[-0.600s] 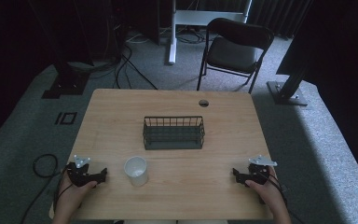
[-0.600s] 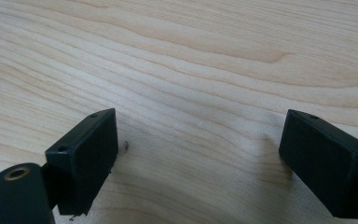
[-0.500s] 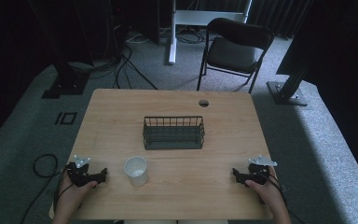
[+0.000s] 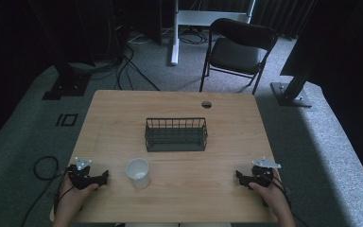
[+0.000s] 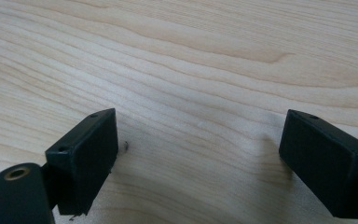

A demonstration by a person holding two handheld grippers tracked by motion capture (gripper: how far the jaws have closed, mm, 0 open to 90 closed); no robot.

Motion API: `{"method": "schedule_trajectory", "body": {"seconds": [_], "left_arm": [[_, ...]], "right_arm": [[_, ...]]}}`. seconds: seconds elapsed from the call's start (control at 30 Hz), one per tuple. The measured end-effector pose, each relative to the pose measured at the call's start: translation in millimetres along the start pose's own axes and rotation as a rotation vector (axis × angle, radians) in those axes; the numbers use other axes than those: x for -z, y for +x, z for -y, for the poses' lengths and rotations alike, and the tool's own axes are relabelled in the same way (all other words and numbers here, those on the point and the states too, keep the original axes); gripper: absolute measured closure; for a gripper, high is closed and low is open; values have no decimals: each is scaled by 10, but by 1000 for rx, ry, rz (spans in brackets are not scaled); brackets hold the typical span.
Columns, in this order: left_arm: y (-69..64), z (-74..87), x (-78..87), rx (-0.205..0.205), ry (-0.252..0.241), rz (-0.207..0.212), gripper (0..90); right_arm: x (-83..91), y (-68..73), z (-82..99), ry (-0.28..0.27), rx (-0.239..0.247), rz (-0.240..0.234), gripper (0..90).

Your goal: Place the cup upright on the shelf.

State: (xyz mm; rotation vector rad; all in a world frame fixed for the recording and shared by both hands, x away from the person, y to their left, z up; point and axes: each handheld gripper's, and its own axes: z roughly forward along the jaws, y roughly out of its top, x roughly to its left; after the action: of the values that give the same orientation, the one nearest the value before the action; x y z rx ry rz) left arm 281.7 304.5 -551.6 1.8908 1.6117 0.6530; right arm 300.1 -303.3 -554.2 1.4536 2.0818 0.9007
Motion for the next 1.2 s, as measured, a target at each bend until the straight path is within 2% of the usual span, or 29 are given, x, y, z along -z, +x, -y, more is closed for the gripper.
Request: {"method": "schedule_trajectory", "body": {"seconds": [0.5,0.63,0.73,0.97,1.2], "left_arm": [[-1,0,0,0,0,0,24],[0,0,0,0,0,0,24],[-1,0,0,0,0,0,24],[-1,0,0,-1,0,0,24],[-1,0,0,0,0,0,24]], "right_arm": [[0,49,-2,-1,2,4,113],[2,115,-27,6,18,-29,113],[11,157,-68,11,36,-35,114],[23,274,-166,-7,69,-78,114],[4,396,-226,-23,83,-142,114]]}}
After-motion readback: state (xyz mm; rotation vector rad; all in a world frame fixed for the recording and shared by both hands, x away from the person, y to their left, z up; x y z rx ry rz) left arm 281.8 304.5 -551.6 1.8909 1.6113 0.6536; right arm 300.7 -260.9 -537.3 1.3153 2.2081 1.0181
